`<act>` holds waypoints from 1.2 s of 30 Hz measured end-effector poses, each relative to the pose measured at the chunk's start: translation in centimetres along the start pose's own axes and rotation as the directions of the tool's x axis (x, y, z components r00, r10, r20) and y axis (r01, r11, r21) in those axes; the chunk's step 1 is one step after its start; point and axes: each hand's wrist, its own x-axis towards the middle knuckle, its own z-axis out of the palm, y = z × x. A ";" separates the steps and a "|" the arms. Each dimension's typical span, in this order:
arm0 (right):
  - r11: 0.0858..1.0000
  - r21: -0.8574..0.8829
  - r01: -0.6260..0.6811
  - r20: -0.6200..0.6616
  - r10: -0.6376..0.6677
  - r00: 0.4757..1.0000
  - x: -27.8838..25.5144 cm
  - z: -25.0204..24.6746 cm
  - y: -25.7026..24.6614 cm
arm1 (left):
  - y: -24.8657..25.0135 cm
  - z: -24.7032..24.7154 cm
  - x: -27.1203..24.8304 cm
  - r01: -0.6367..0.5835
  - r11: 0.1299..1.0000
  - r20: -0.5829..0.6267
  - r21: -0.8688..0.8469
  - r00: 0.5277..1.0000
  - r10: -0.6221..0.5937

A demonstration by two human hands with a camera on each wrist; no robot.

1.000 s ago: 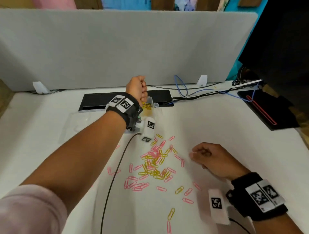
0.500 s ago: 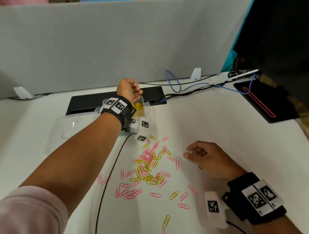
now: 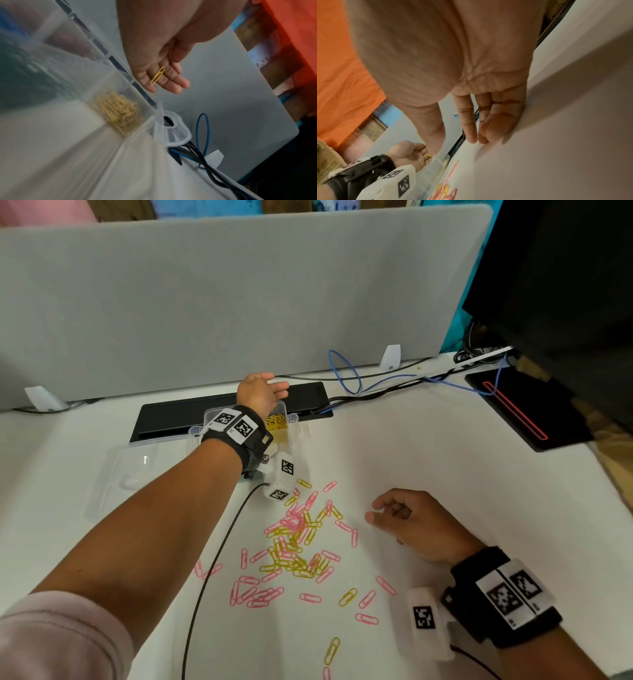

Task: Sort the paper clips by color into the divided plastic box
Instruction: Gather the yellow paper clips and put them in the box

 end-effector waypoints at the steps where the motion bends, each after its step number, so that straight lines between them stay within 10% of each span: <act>1: 1.000 -0.006 0.000 0.001 0.000 1.000 0.0 0.0 0.0 | -0.1 -0.1 0.1 -0.015 1.000 -0.010 0.009 1.000 0.016; 19: 1.000 -0.020 -0.007 0.003 0.007 1.000 0.0 0.1 -0.2 | 1.8 -1.7 -3.5 -0.026 1.000 0.037 0.008 0.999 0.026; 30: 0.992 -0.128 0.020 -0.023 -0.023 0.999 -0.3 0.6 -0.5 | -1.8 -12.4 -16.4 0.155 0.977 0.449 0.148 0.870 -0.206; 36: 0.951 -0.292 0.103 -0.005 -0.109 0.994 -0.8 2.9 -3.5 | -3.8 -14.5 -17.9 -0.211 0.854 0.528 0.476 0.845 -0.085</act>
